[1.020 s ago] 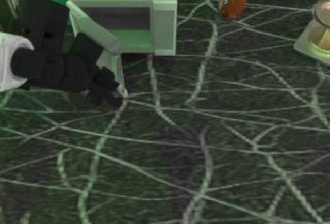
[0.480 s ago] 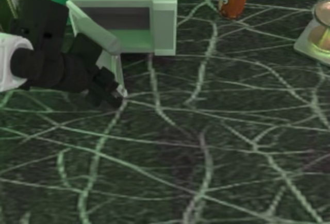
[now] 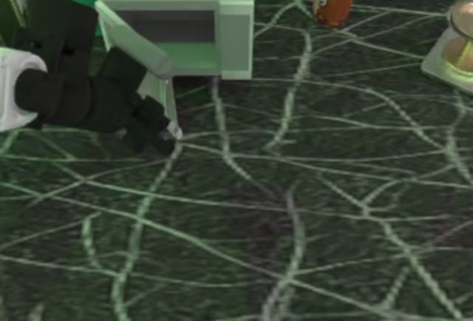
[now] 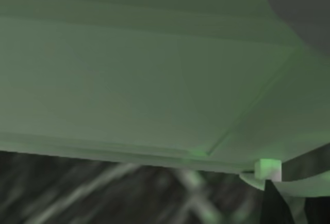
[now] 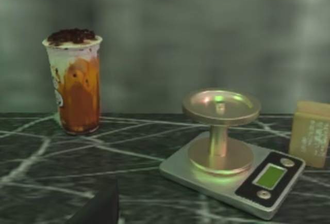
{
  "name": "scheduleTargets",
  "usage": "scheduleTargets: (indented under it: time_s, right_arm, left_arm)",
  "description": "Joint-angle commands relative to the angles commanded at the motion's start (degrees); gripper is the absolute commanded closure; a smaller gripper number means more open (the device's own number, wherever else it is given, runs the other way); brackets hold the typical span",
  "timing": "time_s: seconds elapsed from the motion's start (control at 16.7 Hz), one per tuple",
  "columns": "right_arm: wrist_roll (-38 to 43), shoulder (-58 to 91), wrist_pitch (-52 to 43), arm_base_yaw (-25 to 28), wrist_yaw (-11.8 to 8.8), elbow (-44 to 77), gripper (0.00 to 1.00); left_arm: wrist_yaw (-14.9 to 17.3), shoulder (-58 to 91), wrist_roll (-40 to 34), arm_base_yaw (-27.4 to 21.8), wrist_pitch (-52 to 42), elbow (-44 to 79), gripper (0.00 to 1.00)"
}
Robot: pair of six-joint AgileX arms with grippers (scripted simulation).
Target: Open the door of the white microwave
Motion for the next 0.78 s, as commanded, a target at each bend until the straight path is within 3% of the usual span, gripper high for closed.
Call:
scheduleTargets:
  time_s: [0.78]
  right_arm:
    - [0.0,0.0,0.0,0.0,0.0,0.0,0.00]
  left_arm:
    - [2.9,-0.3,4.2,1.9,-1.7,-0.1,1.00]
